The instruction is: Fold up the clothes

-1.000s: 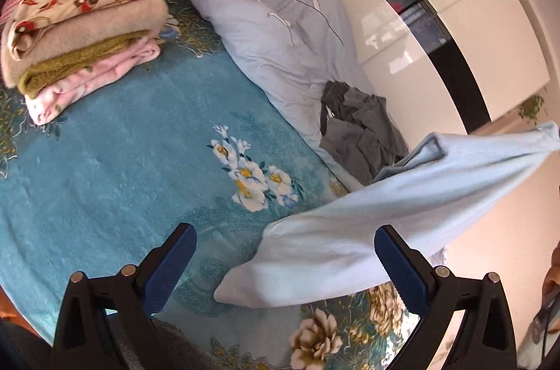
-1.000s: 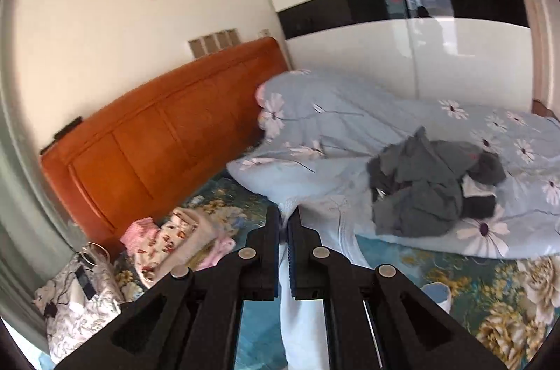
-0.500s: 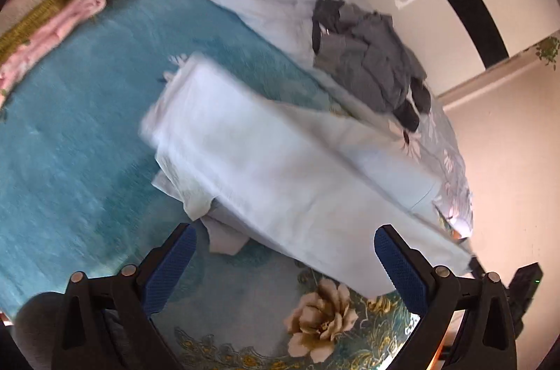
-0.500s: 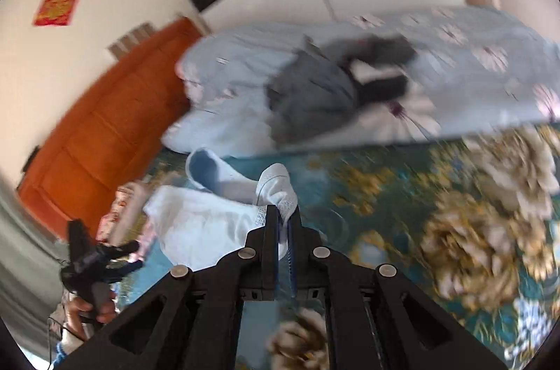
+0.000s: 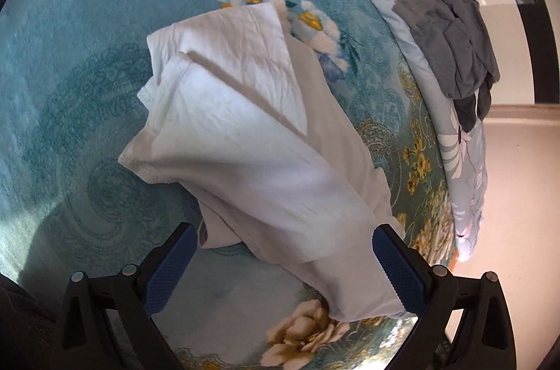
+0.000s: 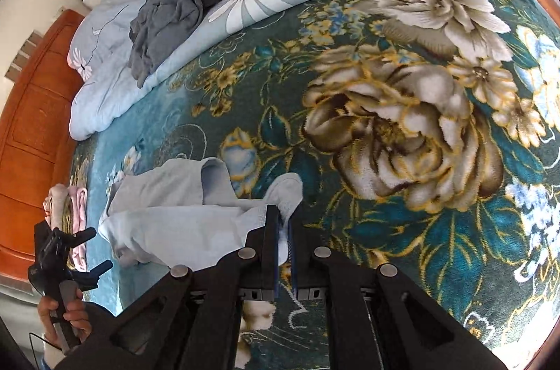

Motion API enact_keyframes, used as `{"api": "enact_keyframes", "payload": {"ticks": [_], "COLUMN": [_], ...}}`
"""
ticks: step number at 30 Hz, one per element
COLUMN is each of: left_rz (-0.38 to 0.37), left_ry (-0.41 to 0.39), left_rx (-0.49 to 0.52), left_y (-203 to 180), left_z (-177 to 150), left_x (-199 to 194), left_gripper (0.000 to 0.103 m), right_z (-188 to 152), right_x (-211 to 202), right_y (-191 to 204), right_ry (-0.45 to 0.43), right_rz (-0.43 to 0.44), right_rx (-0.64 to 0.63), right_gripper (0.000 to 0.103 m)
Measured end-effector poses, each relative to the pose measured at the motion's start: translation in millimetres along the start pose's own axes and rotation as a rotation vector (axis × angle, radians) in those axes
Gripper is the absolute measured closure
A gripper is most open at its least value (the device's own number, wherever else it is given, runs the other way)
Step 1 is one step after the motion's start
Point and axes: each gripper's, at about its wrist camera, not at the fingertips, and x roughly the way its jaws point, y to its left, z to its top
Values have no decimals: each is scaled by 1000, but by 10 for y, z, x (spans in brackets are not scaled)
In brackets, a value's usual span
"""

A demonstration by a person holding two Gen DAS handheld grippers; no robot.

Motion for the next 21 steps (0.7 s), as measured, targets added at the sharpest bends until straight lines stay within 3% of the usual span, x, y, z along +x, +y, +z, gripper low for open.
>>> {"api": "enact_keyframes", "payload": {"ticks": [4,8,11,14,21], "left_rz": [-34,25,104,55,-22], "left_ry": [0,15,16,4,31], "left_rx": [-81,-107,-105,-116,-30], "left_y": [-54,-100,-74,19,60], "left_z": [151,266,286,197,-312], "left_x": [61,177,217,137,-150], "left_gripper": [6,32,64,80,94], "right_z": [-46,-128,-207,-246,-174], "right_x": [52,93,110,124,143], "right_y": [12,-36,-29,-34,-64], "right_ry": [13,46,61,67,56], "right_rz": [-1,28,19,17,22], "right_rx": [6,52,39,41,77], "right_gripper": [96,96,96,96,96]}}
